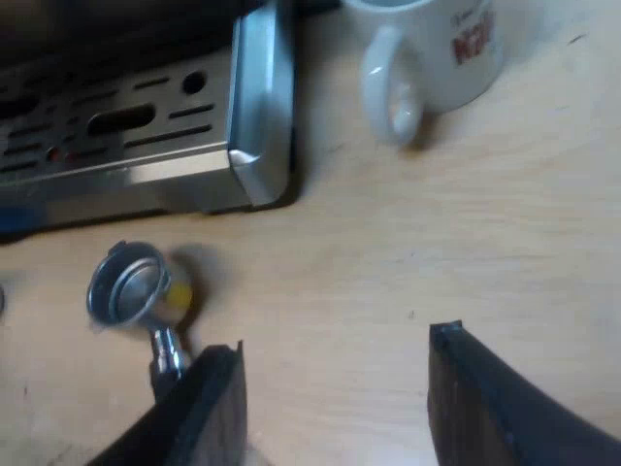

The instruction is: Put the handle in the coffee machine

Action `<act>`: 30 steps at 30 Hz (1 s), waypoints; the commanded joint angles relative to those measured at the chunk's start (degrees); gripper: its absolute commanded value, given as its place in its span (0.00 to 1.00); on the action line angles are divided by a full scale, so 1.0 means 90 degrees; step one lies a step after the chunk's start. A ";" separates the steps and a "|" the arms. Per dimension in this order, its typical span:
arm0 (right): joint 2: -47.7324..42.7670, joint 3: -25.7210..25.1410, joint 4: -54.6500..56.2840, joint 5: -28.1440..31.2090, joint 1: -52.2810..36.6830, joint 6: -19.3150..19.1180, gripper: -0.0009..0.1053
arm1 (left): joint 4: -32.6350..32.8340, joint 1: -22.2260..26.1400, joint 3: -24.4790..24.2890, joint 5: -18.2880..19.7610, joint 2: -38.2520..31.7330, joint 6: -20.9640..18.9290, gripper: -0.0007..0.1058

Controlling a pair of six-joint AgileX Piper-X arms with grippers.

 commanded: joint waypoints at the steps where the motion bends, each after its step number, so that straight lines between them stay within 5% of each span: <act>1: 0.0382 -0.0367 0.0299 -0.0289 0.0018 -0.0448 0.44 | -0.0062 -0.0041 -0.0075 0.0255 0.0321 0.0012 0.48; 6: 0.1127 -0.0831 0.0794 -0.0542 0.0018 -0.1103 0.44 | -0.0062 -0.0040 -0.0078 0.1343 0.0849 0.0012 0.48; 12: 0.1928 -0.1211 0.0966 -0.0890 0.0144 -0.1518 0.44 | -0.0062 -0.0040 -0.0078 0.1662 0.1618 0.0459 0.48; 22: 0.2928 -0.1320 0.0743 -0.0273 0.1577 -0.1439 0.44 | -0.0062 -0.0576 -0.0078 0.1650 0.2414 0.1099 0.48; 30: 0.3662 -0.1320 0.0016 0.0728 0.3113 -0.0820 0.44 | -0.0485 -0.2230 -0.0078 0.0654 0.3053 0.1160 0.48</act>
